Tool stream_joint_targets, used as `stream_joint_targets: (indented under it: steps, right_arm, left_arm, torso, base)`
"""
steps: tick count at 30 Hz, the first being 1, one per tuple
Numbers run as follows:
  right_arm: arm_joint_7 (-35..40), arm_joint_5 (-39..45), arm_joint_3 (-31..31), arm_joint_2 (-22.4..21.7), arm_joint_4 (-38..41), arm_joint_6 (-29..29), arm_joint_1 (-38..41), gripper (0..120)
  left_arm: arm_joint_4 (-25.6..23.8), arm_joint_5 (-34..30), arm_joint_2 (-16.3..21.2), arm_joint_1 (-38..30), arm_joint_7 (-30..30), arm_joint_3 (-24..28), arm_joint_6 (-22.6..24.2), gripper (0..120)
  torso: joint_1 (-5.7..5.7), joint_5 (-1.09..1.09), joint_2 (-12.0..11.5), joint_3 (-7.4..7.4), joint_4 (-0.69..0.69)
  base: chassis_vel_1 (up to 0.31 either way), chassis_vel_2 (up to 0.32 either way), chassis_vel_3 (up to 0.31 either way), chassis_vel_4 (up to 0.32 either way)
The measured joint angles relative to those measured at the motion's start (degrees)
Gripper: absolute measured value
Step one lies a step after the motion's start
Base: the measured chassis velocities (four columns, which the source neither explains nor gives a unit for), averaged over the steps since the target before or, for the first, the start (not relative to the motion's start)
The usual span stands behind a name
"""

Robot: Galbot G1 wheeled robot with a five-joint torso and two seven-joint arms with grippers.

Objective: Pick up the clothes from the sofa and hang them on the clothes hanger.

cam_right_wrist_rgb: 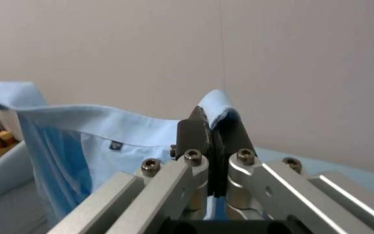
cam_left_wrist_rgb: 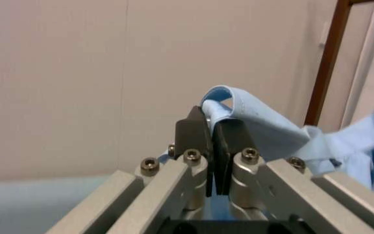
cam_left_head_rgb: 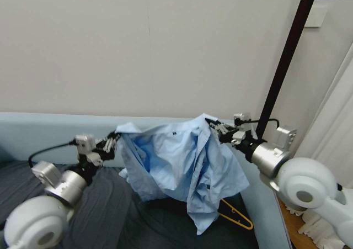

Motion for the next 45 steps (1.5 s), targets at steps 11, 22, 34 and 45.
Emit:
stream_joint_targets:
  steps: [11, 22, 34, 45]
  right_arm:
    - [-0.2, 5.6, 3.5, -5.3, 2.5, -0.1, 3.1, 0]
    - [-0.6, -2.3, -8.3, 3.2, -0.9, -2.1, 3.8, 0]
    - [4.2, 0.1, -9.8, 4.5, 1.7, -3.2, 7.8, 0]
    - [7.6, 7.8, -5.0, 1.5, 9.1, -3.7, 6.9, 0]
  left_arm:
    - [-0.4, -8.2, 10.1, -3.9, -4.2, -12.2, 7.8, 0]
    - [3.2, 4.2, 1.4, 1.5, -9.5, -4.1, 13.7, 0]
    - [-1.0, 5.3, -0.4, 1.9, -11.4, -6.3, 14.3, 0]
    - [-8.5, -5.1, 1.1, 6.7, -17.5, -19.5, 20.0, 0]
  torso:
    - [0.00, 0.02, 0.0, 0.00, 0.02]
    - [0.00, -0.01, 0.0, 0.02, 0.02]
    - [0.02, 0.03, 0.0, 0.02, 0.02]
    - [0.00, 0.02, 0.0, -0.01, 0.01]
  base:
    - [0.000, 0.000, 0.000, 0.000]
    - [0.000, 0.000, 0.000, 0.000]
    - [0.000, 0.000, 0.000, 0.000]
    - [0.000, 0.000, 0.000, 0.000]
